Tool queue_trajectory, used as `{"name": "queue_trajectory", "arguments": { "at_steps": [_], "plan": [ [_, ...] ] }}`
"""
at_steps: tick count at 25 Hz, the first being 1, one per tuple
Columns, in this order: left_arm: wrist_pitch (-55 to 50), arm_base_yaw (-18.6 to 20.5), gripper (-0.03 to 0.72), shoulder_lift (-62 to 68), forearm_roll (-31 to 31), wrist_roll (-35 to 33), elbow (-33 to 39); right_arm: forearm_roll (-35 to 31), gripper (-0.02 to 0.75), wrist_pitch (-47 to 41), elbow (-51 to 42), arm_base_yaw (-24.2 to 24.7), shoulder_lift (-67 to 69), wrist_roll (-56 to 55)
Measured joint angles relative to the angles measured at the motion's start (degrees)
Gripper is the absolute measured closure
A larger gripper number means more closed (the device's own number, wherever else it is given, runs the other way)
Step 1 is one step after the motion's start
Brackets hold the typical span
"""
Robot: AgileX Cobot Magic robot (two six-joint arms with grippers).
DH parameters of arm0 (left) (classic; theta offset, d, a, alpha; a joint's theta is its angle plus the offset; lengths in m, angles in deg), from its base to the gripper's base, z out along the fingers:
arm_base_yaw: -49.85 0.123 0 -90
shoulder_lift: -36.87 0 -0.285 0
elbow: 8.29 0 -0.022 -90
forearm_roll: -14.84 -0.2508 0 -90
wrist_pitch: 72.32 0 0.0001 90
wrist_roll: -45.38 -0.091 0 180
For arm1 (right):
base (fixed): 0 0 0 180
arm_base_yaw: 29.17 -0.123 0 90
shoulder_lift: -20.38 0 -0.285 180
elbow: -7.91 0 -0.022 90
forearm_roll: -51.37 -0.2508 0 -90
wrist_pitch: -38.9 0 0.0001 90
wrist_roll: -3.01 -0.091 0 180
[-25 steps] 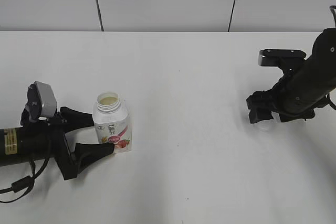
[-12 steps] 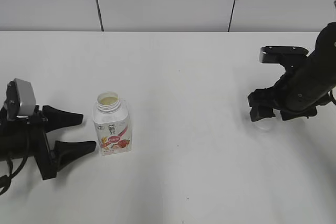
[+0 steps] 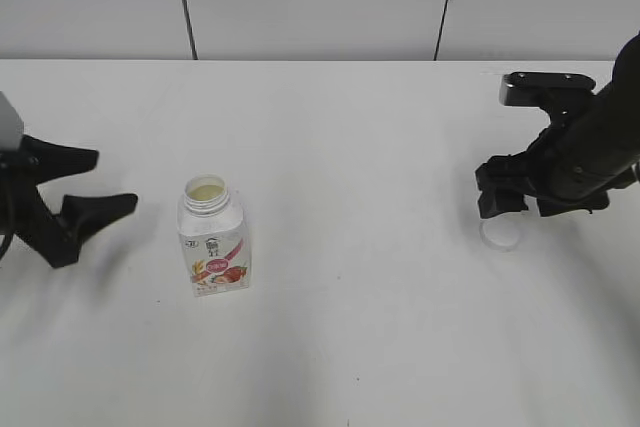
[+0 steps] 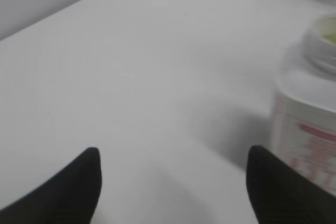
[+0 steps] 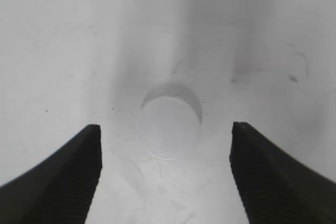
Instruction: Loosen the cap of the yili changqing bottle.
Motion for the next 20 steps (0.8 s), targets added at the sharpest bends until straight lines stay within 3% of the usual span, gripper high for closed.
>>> {"name": "queue_trajectory", "arguments": {
  "at_steps": [7,11,15,20],
  "plan": [
    [-19.86,0.06,0.193,-10.61,19.20,0.73,-2.09,0.12,0.143,0.06,0.00,0.00,-0.77,0.16],
    [-37.80,0.06,0.207,-12.02,28.97,0.73,-7.34,0.12,0.143,0.06,0.00,0.00,-0.77,0.16],
    [-56.30,0.18,0.216,-12.02,33.03,0.78,-13.93,0.12,0.143,0.06,0.00,0.00,-0.77,0.16],
    [-70.91,0.18,0.218,-12.23,41.02,0.78,-20.30,0.17,0.143,-3.61,0.47,0.00,-2.11,0.16]
  ]
}}
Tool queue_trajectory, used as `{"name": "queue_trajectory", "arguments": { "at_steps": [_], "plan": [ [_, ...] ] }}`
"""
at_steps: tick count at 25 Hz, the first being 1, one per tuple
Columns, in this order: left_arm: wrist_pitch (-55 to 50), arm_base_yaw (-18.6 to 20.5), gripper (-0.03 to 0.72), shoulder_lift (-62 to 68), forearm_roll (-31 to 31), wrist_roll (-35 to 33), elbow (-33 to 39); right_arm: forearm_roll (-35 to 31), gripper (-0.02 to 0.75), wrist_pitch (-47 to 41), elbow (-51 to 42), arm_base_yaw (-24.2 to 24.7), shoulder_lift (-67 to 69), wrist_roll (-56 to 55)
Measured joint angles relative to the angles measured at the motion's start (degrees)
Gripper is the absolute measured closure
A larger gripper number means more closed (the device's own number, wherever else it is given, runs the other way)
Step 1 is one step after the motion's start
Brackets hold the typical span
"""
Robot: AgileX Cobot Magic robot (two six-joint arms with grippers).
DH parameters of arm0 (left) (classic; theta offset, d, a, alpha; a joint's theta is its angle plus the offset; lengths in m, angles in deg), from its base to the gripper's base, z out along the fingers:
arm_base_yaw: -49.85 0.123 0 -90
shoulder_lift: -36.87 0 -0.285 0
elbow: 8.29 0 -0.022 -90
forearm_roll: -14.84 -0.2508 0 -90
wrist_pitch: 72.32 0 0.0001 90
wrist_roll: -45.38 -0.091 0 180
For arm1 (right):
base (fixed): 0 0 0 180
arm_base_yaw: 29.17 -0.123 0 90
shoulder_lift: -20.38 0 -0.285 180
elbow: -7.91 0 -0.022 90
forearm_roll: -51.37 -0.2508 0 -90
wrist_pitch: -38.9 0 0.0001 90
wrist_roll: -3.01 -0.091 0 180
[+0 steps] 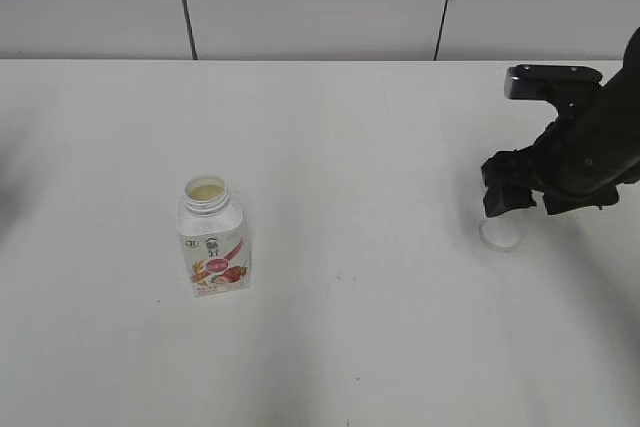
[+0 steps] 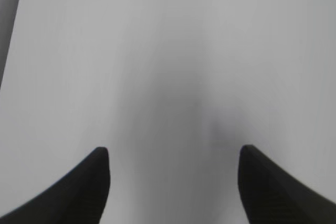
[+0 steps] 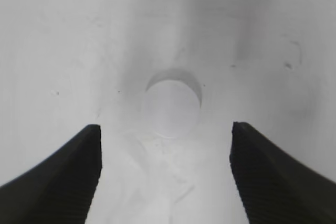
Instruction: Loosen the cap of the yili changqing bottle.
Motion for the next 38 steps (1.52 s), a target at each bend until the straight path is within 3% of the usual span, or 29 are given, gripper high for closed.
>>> {"name": "queue_trajectory", "arguments": {
  "at_steps": [4,11,17,25,38],
  "plan": [
    [-13.55,0.00,0.218,-0.49,5.82,-1.74,-4.84,0.05,0.143,-7.83,3.82,0.00,-0.81,0.00],
    [-31.38,0.00,0.218,-0.65,18.47,-14.01,-13.18,0.10,0.146,-26.59,15.45,0.00,-0.81,0.00],
    [-40.54,0.00,0.218,-2.05,21.87,-16.34,-15.72,1.84,0.146,-39.98,26.80,0.00,-0.81,0.02],
    [-46.97,0.00,0.219,-8.09,27.28,-20.08,-15.77,6.19,0.149,-41.30,35.86,0.00,-1.85,0.02],
    [-50.71,0.00,0.228,-22.30,30.92,-23.69,-15.84,10.69,0.150,-41.61,32.36,0.00,-12.53,0.45]
  ]
}}
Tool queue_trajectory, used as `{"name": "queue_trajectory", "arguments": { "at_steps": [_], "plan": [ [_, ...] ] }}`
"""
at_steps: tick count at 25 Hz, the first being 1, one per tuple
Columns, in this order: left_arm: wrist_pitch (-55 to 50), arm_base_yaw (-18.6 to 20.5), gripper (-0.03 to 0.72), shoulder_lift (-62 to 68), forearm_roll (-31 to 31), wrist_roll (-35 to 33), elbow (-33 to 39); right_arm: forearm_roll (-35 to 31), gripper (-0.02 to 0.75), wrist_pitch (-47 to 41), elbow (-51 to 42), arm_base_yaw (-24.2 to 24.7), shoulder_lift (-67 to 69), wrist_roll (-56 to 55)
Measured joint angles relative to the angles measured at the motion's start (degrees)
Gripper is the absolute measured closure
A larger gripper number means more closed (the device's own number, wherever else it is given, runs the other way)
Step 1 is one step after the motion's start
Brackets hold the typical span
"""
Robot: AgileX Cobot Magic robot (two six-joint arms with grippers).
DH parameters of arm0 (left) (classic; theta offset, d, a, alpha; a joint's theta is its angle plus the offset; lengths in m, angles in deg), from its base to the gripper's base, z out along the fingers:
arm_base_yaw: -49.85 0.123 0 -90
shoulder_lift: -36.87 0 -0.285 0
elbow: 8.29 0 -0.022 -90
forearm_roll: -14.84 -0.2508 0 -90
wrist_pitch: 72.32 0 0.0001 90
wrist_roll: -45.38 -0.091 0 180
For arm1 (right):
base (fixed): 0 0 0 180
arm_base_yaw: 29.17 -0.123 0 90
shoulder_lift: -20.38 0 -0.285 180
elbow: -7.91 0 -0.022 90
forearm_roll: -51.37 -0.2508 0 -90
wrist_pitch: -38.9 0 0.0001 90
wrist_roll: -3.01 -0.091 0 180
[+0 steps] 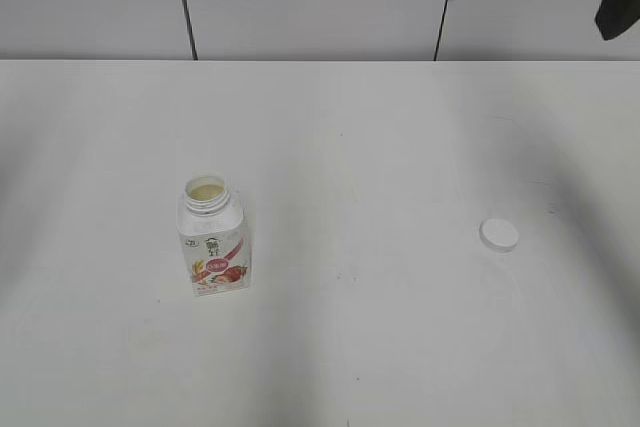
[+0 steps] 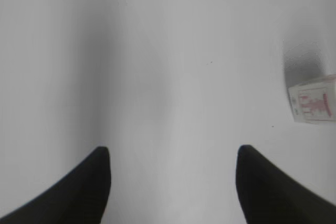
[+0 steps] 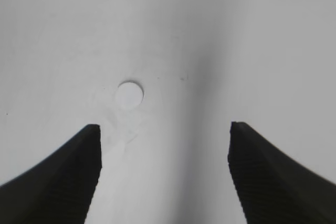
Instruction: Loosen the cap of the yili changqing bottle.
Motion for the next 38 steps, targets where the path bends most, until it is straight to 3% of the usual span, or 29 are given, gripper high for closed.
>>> {"name": "queue_trajectory", "arguments": {
  "at_steps": [4,16,23,38],
  "plan": [
    [-0.58,0.00,0.237,-6.04,2.33,-1.61,2.44,0.11,0.150,-0.06,-4.28,0.00,-5.19,0.00],
    [-1.22,0.00,0.244,-31.87,2.89,-1.96,21.61,0.11,0.150,-0.19,-17.73,0.00,-21.69,-2.70],
    [-1.34,0.00,0.249,-45.14,3.00,-2.01,29.28,0.16,0.150,-0.31,-23.32,0.00,-29.43,-4.19],
    [-1.80,0.00,0.250,-58.40,3.36,-2.11,31.86,0.22,0.152,-0.37,-35.82,0.00,-48.97,-4.35]
  ]
}}
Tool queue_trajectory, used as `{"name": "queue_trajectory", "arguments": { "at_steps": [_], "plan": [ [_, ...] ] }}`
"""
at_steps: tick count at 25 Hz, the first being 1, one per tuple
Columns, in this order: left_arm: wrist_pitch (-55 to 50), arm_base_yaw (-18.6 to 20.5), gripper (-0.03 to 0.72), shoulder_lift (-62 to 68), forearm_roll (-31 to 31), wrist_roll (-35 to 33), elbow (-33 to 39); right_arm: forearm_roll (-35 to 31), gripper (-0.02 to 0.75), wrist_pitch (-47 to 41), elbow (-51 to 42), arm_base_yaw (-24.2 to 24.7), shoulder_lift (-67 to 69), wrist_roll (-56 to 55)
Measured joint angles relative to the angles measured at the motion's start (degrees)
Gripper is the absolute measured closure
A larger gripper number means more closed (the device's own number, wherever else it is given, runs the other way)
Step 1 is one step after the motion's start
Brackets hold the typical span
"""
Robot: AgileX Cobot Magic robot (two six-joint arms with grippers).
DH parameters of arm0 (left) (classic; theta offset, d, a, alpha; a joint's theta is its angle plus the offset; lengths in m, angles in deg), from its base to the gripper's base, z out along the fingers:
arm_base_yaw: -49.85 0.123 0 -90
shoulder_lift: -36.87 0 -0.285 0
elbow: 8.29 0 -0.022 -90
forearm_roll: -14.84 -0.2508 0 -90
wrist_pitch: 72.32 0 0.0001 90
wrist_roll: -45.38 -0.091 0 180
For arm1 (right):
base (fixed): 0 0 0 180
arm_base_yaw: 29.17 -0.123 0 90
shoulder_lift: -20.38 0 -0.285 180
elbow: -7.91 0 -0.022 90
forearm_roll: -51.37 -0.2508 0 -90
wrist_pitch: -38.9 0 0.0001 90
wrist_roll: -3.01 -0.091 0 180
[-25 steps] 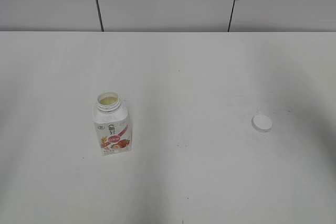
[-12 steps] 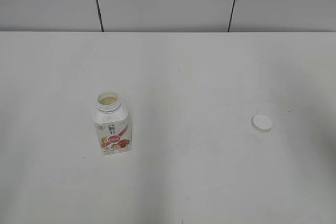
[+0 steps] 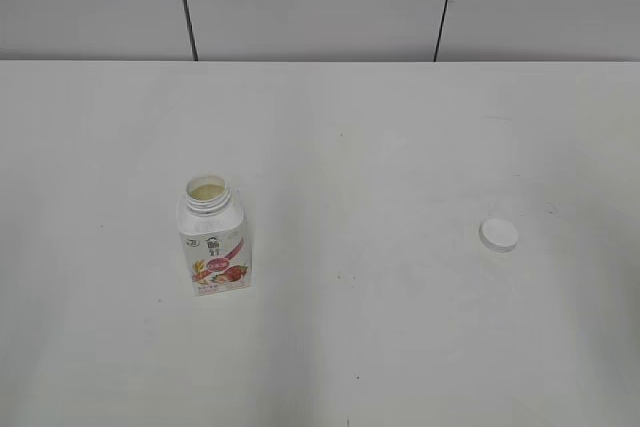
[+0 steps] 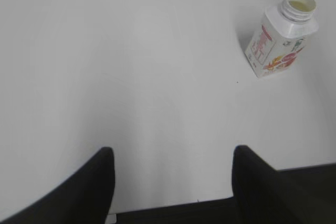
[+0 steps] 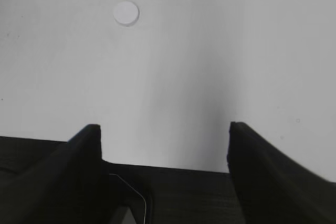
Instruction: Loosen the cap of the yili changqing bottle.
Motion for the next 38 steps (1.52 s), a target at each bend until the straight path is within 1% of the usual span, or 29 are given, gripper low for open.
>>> {"name": "queue_trajectory", "arguments": {
  "at_steps": [5,12,16,20,24,33,38],
  "plan": [
    [4.47,0.00,0.252,-0.48,0.47,0.00,1.99,0.00,0.152,0.09,-3.44,0.00,-6.36,0.00],
    [5.51,0.00,0.252,-1.05,0.89,0.00,2.48,0.36,0.152,1.17,-9.00,0.00,-13.80,-0.47],
    [5.51,0.00,0.252,-5.15,0.91,0.00,2.54,2.08,0.152,1.53,-13.36,0.00,-18.23,-2.20],
    [5.47,0.00,0.252,-9.62,1.01,0.00,2.54,3.09,0.152,2.03,-15.70,0.00,-21.46,-3.04],
    [5.54,0.00,0.252,-11.32,1.27,0.00,2.54,3.66,0.152,5.60,-20.88,0.00,-27.58,-3.23],
    [5.54,0.00,0.252,-11.38,1.27,0.00,2.54,3.61,0.152,6.77,-21.42,0.00,-39.28,-2.74],
    [5.62,0.00,0.252,-11.38,1.34,0.00,2.54,3.48,0.152,6.95,-21.46,0.00,-40.62,-2.29]
  ]
}}
